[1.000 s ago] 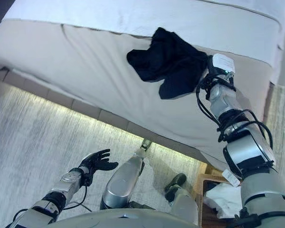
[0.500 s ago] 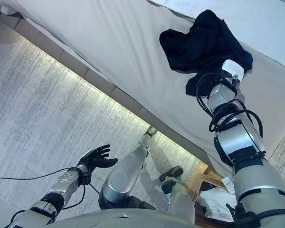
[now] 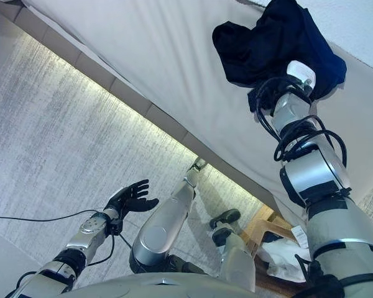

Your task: Pick up the clothes from the bed and place them into the basket

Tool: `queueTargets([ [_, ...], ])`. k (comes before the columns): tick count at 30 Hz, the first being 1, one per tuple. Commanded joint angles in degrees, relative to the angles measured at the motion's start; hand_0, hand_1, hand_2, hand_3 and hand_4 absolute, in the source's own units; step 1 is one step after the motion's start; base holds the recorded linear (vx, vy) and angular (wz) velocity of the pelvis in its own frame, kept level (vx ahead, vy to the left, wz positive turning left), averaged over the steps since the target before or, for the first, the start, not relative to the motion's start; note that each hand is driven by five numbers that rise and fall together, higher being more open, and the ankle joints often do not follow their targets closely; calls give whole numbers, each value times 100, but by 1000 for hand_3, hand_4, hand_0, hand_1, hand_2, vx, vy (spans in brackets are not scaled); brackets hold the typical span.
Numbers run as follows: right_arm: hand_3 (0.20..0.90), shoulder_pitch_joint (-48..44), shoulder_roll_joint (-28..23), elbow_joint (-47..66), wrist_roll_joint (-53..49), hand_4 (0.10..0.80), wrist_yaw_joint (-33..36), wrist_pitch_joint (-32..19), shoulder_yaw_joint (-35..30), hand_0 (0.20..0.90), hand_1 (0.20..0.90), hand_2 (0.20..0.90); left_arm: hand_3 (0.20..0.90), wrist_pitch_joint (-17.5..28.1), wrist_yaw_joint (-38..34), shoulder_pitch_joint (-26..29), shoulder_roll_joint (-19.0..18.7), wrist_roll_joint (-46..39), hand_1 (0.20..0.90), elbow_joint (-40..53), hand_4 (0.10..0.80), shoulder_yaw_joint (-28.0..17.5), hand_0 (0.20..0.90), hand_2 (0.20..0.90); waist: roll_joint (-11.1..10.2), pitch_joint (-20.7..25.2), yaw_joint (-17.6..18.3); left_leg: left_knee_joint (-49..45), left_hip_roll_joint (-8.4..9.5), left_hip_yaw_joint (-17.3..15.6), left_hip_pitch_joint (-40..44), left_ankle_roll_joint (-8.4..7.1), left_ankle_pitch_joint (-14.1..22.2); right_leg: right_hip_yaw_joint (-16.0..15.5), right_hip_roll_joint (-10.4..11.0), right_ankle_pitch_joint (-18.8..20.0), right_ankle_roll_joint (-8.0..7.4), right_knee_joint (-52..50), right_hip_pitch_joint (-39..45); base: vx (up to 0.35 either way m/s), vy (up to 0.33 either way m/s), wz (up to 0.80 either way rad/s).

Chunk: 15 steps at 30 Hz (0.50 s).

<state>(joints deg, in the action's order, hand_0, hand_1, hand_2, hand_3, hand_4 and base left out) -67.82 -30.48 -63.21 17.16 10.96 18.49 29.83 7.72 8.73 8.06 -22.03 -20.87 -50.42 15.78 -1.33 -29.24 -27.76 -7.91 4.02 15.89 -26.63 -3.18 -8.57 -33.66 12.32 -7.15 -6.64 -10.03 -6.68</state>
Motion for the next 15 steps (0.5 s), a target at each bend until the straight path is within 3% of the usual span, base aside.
queueTargets([
  [1, 200, -527, -401, 1195, -145, 100, 919, -437, 261, 300, 300, 300, 900, 258, -62, -348, -181, -120, 900, -43, 800, 103, 900, 900, 6, -55, 69, 135, -149, -717, 483, 424, 724, 454, 21, 222, 207, -797, -447, -18, -22, -4],
  [7, 200, -374, -573, 2306, -242, 100, 1609, -694, -89, 300, 300, 300, 900, 332, -91, -410, -162, -79, 900, -151, 800, -33, 900, 900, -32, -23, 239, 292, -227, -845, 826, 407, 774, 582, 16, 242, 185, -702, -208, -13, -19, -11],
  [15, 200, 520, -937, 4025, -152, 100, 2288, -1163, -1122, 300, 300, 300, 900, 233, -144, -669, -139, 298, 900, -421, 800, -360, 900, 900, -255, 569, 619, 612, -347, -1103, 1513, 382, 959, 808, -132, 377, 107, -213, 376, 33, -51, -11],
])
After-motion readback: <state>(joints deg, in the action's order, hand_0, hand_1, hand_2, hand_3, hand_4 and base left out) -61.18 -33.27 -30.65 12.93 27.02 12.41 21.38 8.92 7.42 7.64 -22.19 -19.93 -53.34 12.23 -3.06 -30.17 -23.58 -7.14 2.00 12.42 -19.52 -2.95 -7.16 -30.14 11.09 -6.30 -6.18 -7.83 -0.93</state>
